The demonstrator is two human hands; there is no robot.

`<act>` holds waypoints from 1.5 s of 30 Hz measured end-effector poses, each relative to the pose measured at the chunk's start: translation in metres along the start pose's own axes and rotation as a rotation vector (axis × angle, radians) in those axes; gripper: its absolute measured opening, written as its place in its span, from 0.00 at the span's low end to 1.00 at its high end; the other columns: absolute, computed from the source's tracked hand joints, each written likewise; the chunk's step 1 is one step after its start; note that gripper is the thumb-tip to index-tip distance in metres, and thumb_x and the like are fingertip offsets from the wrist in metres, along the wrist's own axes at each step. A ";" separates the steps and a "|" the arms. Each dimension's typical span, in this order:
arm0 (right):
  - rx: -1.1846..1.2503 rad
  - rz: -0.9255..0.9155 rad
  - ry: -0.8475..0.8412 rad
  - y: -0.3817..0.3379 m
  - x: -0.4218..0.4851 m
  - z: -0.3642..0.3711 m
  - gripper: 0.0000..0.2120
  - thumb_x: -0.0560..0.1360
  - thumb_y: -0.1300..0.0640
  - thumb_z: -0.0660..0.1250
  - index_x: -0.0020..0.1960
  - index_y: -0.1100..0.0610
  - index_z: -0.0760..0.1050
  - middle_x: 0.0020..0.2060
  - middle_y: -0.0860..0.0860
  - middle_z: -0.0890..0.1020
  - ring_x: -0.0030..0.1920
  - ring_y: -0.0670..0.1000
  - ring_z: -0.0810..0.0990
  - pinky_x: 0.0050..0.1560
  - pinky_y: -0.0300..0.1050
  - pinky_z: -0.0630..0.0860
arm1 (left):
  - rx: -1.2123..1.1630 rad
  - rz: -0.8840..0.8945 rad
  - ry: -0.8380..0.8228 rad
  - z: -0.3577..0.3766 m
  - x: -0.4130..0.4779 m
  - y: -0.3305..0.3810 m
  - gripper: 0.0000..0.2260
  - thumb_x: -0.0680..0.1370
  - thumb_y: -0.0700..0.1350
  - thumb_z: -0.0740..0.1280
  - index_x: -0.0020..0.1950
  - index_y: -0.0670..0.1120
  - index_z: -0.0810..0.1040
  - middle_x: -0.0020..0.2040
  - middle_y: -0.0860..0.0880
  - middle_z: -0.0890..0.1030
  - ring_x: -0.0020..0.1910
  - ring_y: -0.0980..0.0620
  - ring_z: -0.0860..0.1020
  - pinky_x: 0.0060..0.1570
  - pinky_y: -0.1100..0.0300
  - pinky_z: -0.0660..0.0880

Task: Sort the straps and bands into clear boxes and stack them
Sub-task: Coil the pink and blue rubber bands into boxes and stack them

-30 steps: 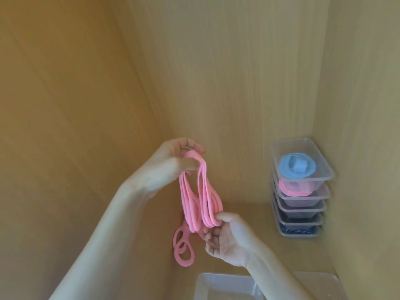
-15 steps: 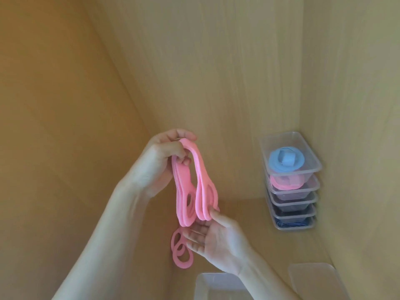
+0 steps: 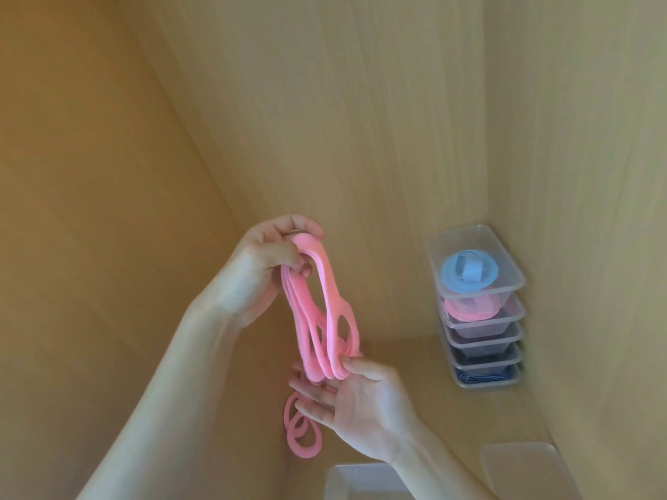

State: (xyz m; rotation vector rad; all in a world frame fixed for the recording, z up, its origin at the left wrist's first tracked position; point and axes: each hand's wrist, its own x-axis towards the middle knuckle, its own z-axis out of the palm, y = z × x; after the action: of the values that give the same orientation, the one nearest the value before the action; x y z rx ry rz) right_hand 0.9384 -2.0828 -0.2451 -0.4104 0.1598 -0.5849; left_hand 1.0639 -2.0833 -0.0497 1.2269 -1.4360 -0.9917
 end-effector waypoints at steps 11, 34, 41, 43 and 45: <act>0.037 -0.183 0.192 -0.009 0.007 -0.003 0.19 0.72 0.55 0.71 0.62 0.58 0.75 0.57 0.61 0.81 0.59 0.64 0.82 0.69 0.66 0.70 | 0.118 -0.004 -0.074 -0.003 0.000 0.003 0.17 0.64 0.32 0.61 0.46 0.46 0.82 0.37 0.41 0.71 0.33 0.49 0.68 0.34 0.56 0.64; -0.092 -0.119 0.312 -0.009 0.004 -0.006 0.24 0.69 0.51 0.74 0.61 0.61 0.80 0.49 0.59 0.86 0.50 0.58 0.86 0.47 0.52 0.81 | 0.270 0.094 0.025 0.001 0.000 0.002 0.16 0.63 0.35 0.61 0.44 0.44 0.83 0.34 0.43 0.74 0.36 0.48 0.69 0.40 0.54 0.65; 0.098 -0.091 0.182 0.001 0.003 0.010 0.25 0.73 0.54 0.74 0.67 0.63 0.76 0.60 0.64 0.82 0.61 0.65 0.82 0.57 0.58 0.79 | 0.014 0.191 0.176 0.015 0.002 -0.002 0.16 0.61 0.32 0.57 0.39 0.44 0.81 0.31 0.45 0.72 0.32 0.50 0.68 0.35 0.57 0.66; 0.178 -0.115 0.134 0.002 0.003 0.012 0.24 0.74 0.55 0.74 0.67 0.63 0.77 0.64 0.64 0.80 0.63 0.65 0.81 0.58 0.59 0.80 | -0.053 0.205 0.211 0.019 0.002 -0.001 0.15 0.61 0.32 0.57 0.40 0.42 0.80 0.31 0.45 0.72 0.31 0.50 0.69 0.34 0.58 0.67; 0.240 -0.157 0.106 0.000 0.003 0.013 0.24 0.73 0.54 0.76 0.65 0.63 0.79 0.62 0.62 0.81 0.61 0.63 0.81 0.56 0.57 0.80 | -0.113 0.213 0.221 0.019 0.001 0.000 0.14 0.62 0.33 0.57 0.41 0.40 0.78 0.31 0.45 0.73 0.31 0.50 0.69 0.33 0.60 0.68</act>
State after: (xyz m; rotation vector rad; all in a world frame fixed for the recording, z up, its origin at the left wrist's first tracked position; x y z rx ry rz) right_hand 0.9447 -2.0803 -0.2332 -0.1594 0.1578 -0.7716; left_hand 1.0452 -2.0849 -0.0531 1.0418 -1.2888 -0.7567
